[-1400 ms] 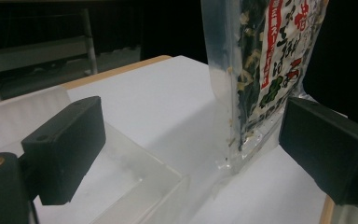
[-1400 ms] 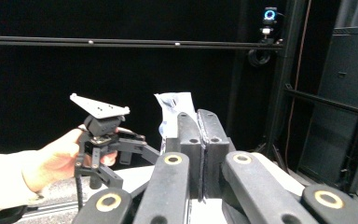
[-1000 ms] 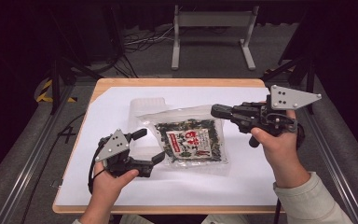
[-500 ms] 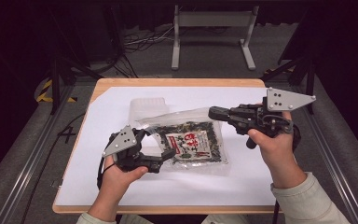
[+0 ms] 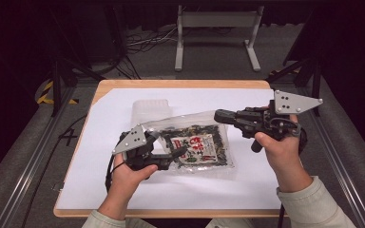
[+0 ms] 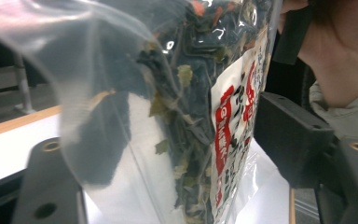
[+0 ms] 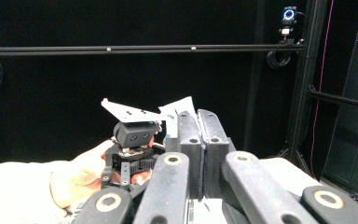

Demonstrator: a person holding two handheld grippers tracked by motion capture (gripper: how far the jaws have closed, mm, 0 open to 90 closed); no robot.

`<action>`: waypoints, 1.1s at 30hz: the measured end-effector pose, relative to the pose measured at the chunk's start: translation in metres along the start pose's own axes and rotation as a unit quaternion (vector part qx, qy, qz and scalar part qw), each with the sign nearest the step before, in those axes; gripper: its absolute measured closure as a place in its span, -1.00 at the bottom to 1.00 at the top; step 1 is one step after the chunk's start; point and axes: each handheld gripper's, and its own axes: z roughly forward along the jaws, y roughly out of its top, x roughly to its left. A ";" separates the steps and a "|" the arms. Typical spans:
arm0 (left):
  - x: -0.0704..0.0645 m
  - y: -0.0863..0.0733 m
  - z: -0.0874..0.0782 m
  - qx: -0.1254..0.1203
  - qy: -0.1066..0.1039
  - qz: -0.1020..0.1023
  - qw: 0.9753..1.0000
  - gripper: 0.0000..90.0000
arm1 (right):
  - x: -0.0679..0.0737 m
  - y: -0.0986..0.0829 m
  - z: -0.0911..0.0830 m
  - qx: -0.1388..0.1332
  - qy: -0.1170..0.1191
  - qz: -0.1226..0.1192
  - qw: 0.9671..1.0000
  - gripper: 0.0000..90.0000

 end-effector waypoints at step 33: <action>-0.014 0.013 -0.003 0.010 -0.065 0.014 0.998 0.58 | -0.007 0.000 -0.016 0.002 -0.025 0.005 1.000 0.92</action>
